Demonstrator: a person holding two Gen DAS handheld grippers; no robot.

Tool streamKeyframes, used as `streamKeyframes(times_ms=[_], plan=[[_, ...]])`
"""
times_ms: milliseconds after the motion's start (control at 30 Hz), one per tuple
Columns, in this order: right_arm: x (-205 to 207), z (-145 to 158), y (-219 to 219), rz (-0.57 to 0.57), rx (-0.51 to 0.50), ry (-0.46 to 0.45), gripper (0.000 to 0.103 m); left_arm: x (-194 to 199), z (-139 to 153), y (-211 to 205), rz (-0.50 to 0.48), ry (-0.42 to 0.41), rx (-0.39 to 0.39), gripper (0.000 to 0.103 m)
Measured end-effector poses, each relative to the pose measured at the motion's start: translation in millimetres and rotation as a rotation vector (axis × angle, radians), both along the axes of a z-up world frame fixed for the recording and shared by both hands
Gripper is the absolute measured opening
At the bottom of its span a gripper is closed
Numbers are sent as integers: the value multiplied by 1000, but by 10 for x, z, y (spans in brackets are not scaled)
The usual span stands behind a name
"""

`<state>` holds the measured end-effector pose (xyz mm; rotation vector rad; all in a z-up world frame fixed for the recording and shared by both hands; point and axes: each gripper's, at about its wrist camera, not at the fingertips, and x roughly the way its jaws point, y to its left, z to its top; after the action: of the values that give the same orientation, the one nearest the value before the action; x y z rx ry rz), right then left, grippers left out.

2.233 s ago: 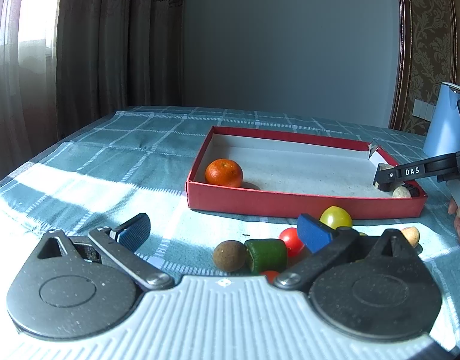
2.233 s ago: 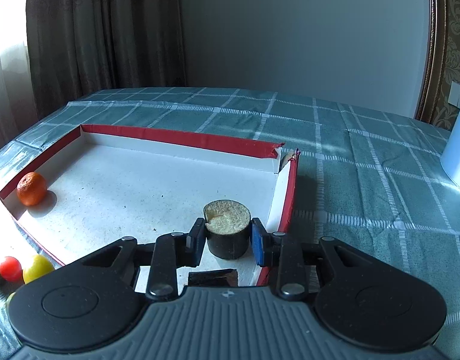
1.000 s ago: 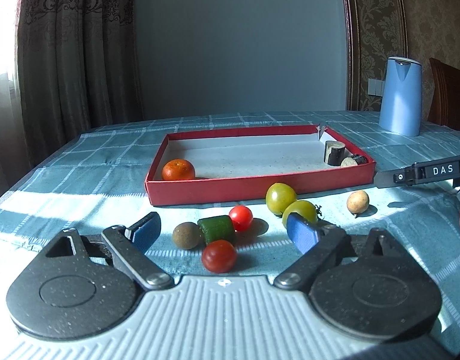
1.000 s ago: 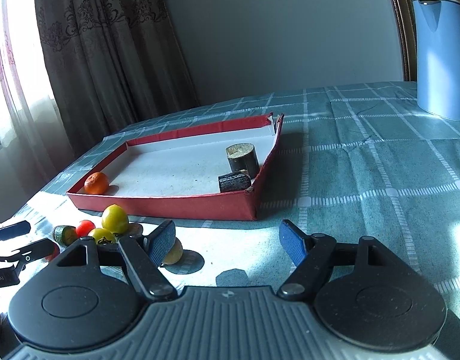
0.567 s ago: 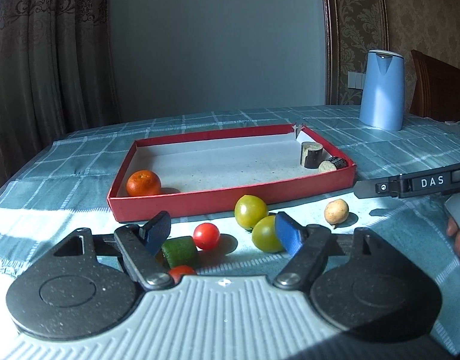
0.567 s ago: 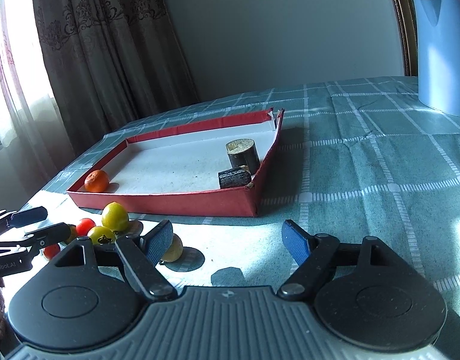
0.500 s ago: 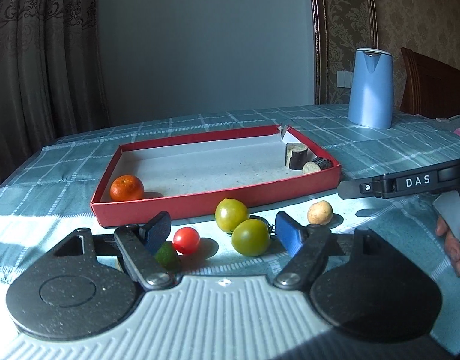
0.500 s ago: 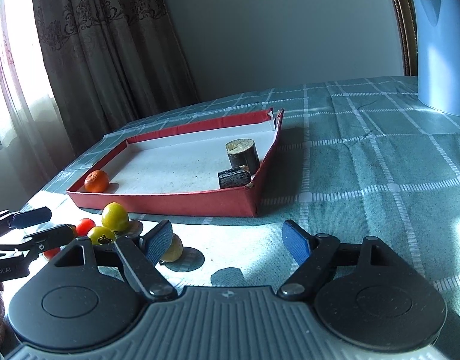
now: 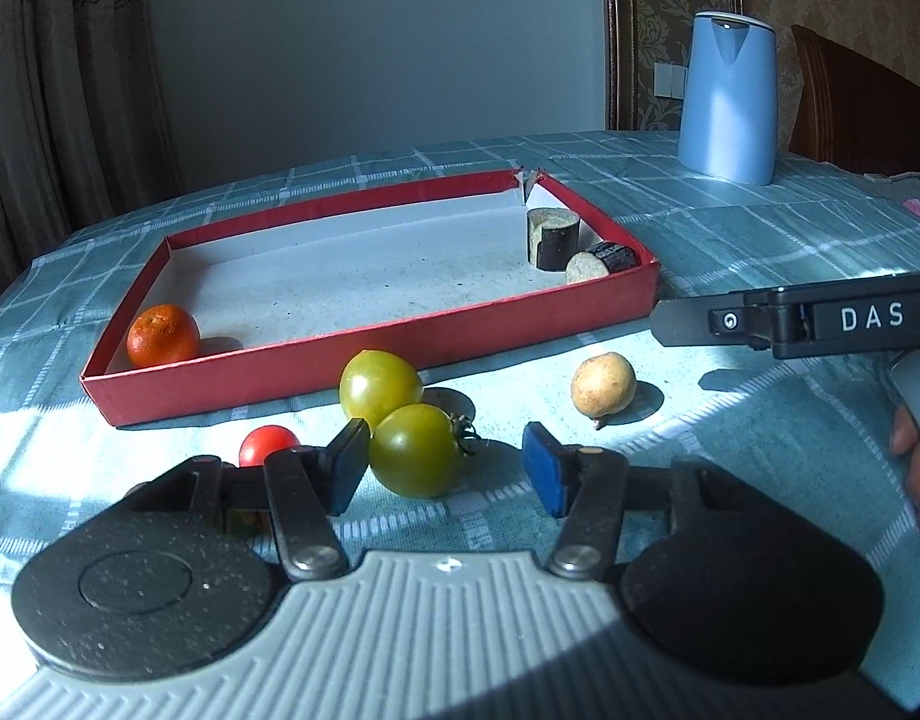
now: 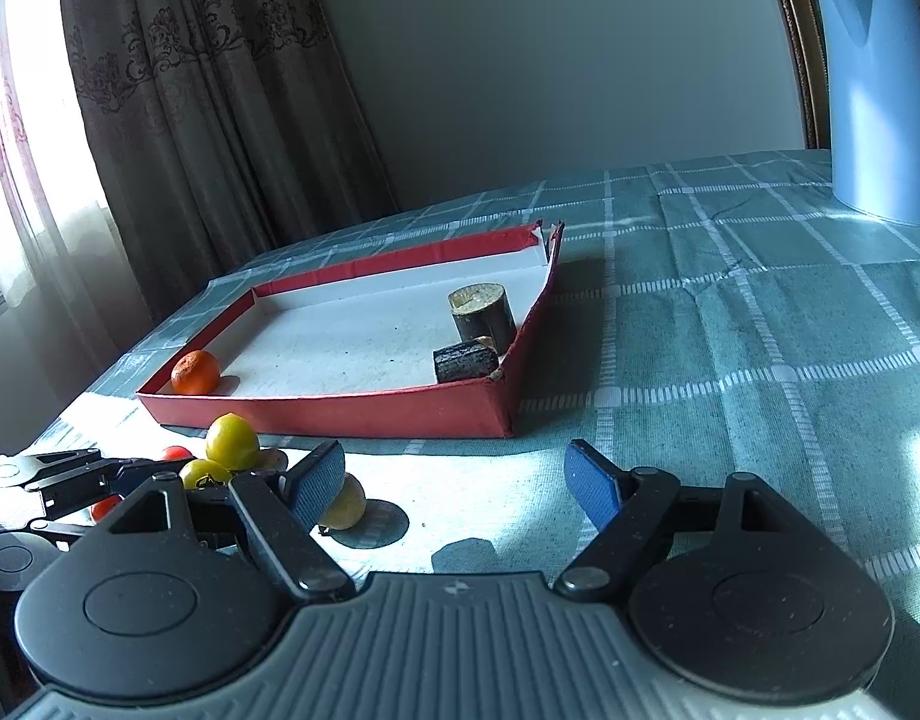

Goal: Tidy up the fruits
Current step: 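Grasp the green tomato with the left gripper, then lower the green tomato into the red tray and open the left gripper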

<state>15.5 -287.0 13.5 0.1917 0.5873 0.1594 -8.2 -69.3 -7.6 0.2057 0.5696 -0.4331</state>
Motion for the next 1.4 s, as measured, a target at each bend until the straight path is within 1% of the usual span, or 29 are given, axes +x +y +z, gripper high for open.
streamKeyframes(times_ms=[33,100,200,300,367,467,533,667,767,833,1033,1233,1400], plan=[[0,1,0,1,0,0,80,2,-1,1,6,-2,2,47],[1,1,4,2,-1,-1,80,8,1,21,19,-5,-4,37],[3,0,32,-5,-22,7,80,23,3,62,25,6,-21,32],[-15,11,28,-20,-33,15,80,16,28,97,38,0,-38,32],[-86,21,7,-40,-40,12,80,-19,96,151,39,-29,-64,32],[-179,21,-39,-38,-31,8,83,0,243,214,66,-69,-72,32],[-206,19,-63,-42,-18,0,88,79,354,257,96,-94,-77,32],[-173,-1,-86,-40,5,15,88,323,471,295,170,-113,-60,32],[-175,-5,-85,-31,9,14,88,553,494,311,218,-94,-66,32],[-175,-6,-84,-30,11,16,88,686,466,291,254,-84,-49,32],[-187,-8,-89,-30,18,8,88,995,282,308,334,-5,-25,32],[-184,-10,-95,-28,21,9,88,1095,146,344,355,31,-11,32],[-183,-13,-100,-28,22,9,88,1115,121,360,354,43,-13,32]])
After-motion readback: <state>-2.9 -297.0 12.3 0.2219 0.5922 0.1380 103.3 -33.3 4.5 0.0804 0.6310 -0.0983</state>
